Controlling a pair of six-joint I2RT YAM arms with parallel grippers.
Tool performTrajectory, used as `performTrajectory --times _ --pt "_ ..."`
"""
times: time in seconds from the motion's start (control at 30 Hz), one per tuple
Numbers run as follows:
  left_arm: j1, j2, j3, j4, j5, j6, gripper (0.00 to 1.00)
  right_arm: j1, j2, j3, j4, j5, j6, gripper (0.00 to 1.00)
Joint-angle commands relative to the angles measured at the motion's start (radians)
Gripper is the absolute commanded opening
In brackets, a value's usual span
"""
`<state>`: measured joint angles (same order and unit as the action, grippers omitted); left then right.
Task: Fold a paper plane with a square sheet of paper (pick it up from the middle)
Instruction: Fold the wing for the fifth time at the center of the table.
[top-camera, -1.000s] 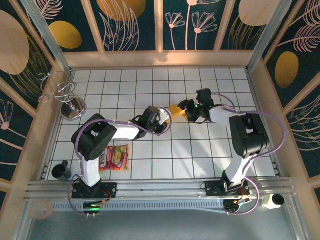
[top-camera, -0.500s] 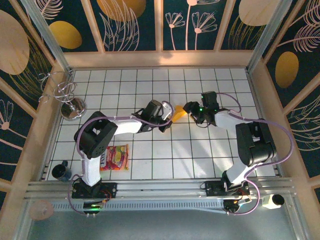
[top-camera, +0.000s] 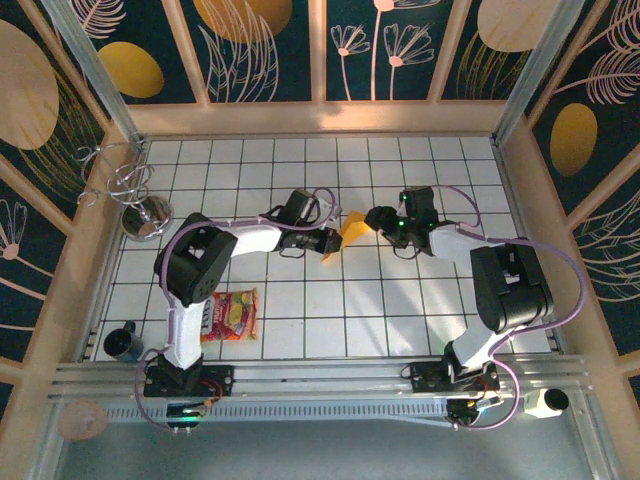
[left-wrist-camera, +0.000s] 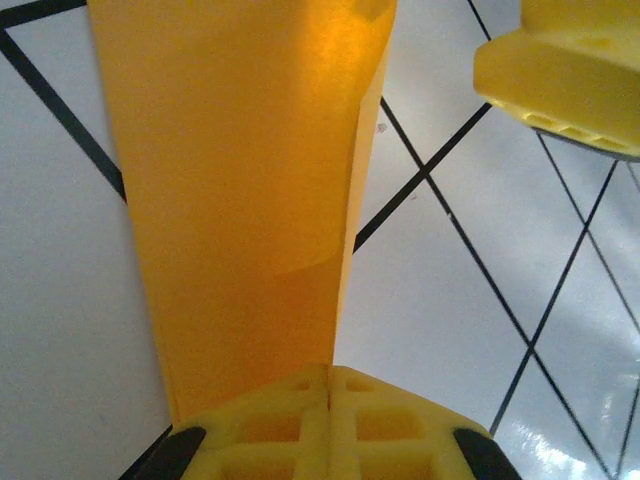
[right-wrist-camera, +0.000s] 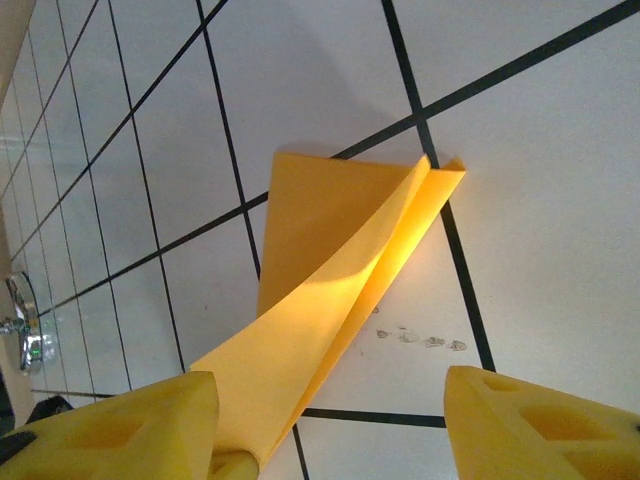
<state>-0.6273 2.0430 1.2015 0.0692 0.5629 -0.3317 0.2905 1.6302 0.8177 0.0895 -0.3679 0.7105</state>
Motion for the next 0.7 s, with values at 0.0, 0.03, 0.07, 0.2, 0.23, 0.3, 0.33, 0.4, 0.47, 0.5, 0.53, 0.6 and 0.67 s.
performTrajectory --times 0.0,0.03,0.07,0.2,0.23,0.3,0.33,0.4,0.47,0.5,0.53,0.6,0.67 --pt "0.015 0.038 0.05 -0.057 0.087 -0.076 0.0 0.016 0.023 0.015 0.013 -0.023 -0.059 0.61" --pt "0.017 0.043 0.055 -0.058 0.099 -0.089 0.0 0.019 0.029 0.019 0.009 -0.024 -0.061 0.61" --pt "0.02 0.052 0.063 -0.061 0.112 -0.105 0.0 0.02 0.038 0.024 0.009 -0.03 -0.063 0.61" --pt "0.028 0.079 0.088 -0.066 0.155 -0.164 0.0 0.029 0.059 0.032 0.001 -0.031 -0.071 0.61" --pt "0.028 0.083 0.092 -0.065 0.161 -0.175 0.0 0.03 0.065 0.036 -0.001 -0.035 -0.075 0.61" --pt "0.031 0.091 0.097 -0.059 0.173 -0.197 0.0 0.033 0.084 0.052 -0.013 -0.047 -0.084 0.61" --pt "0.032 0.095 0.099 -0.055 0.179 -0.206 0.0 0.033 0.095 0.061 -0.02 -0.05 -0.088 0.61" --pt "0.033 0.104 0.105 -0.047 0.204 -0.223 0.0 0.036 0.122 0.084 -0.035 -0.061 -0.097 0.59" --pt "0.033 0.11 0.108 -0.046 0.221 -0.225 0.0 0.036 0.143 0.101 -0.042 -0.066 -0.101 0.57" --pt "0.035 0.112 0.11 -0.048 0.226 -0.225 0.0 0.036 0.15 0.108 -0.046 -0.067 -0.102 0.56" --pt "0.035 0.115 0.112 -0.05 0.227 -0.227 0.0 0.037 0.157 0.112 -0.051 -0.059 -0.099 0.55" --pt "0.037 0.119 0.113 -0.048 0.233 -0.233 0.01 0.037 0.168 0.122 -0.059 -0.047 -0.097 0.54" --pt "0.035 0.121 0.116 -0.047 0.236 -0.239 0.01 0.037 0.178 0.134 -0.076 -0.034 -0.098 0.54"
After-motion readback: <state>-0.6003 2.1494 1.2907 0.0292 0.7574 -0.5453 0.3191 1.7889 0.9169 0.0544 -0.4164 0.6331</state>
